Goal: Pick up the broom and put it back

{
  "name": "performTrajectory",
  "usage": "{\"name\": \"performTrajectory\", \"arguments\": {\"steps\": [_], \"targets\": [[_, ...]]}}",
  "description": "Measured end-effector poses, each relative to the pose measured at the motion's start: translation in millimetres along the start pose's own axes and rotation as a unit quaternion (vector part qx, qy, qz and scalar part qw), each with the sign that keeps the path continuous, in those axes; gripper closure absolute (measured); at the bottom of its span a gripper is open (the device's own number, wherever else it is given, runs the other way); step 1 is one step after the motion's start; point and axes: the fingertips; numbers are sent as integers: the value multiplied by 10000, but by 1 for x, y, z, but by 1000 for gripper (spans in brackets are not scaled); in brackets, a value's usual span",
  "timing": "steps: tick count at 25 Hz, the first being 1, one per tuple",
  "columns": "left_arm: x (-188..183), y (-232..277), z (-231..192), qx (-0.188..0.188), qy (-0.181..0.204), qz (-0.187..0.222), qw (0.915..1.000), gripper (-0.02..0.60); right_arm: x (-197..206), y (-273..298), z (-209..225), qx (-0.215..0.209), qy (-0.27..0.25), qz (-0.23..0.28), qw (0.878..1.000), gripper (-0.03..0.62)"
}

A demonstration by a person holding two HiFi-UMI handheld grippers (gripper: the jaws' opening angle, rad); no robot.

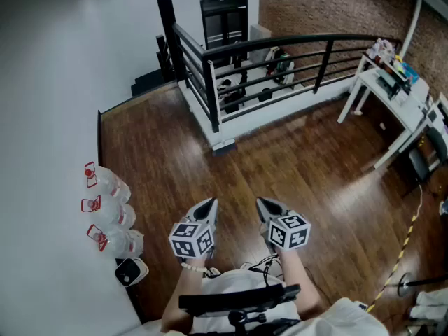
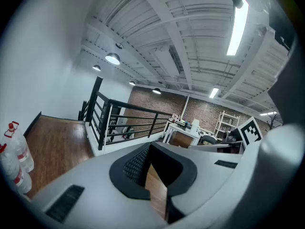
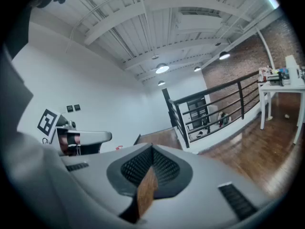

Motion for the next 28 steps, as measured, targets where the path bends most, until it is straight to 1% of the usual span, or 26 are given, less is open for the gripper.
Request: {"name": "performTrajectory", "arguments": {"steps": [5, 10, 14, 17, 20, 22, 25, 28], "targets": [[7, 12, 16, -70, 75, -3, 9999, 584, -1, -9, 21, -72, 87, 1, 9999, 583], [18, 16, 29, -141, 35, -7, 9999, 584, 5, -17, 38, -102, 142, -68, 9998, 583], [25, 18, 26, -184, 30, -110, 9998, 584, 9, -10, 43, -112, 202, -104, 9997, 583], [25, 30, 19, -185, 36, -116, 9998, 584, 9, 1, 49, -118, 212, -81, 9997, 583], [26, 52, 6, -94, 30, -199, 9998, 584, 11, 16, 58, -30, 249, -60, 9997, 583], [23, 73, -5, 16, 26, -247, 9997, 584, 9, 27, 69, 101, 276, -31, 9996, 583], [10, 115, -25, 176, 53, -253, 9995, 584, -5, 50, 92, 366, 259, 72, 9990, 583], [-11, 158, -50, 305, 122, -242, 9992, 584, -26, 85, 110, 557, 196, 139, 9982, 583]]}}
Point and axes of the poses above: the fingertips, and each gripper's own axes: y forward along the fingers, z to its right, x out of its underside, and after that the axes turned 12 degrees about z, right-handed
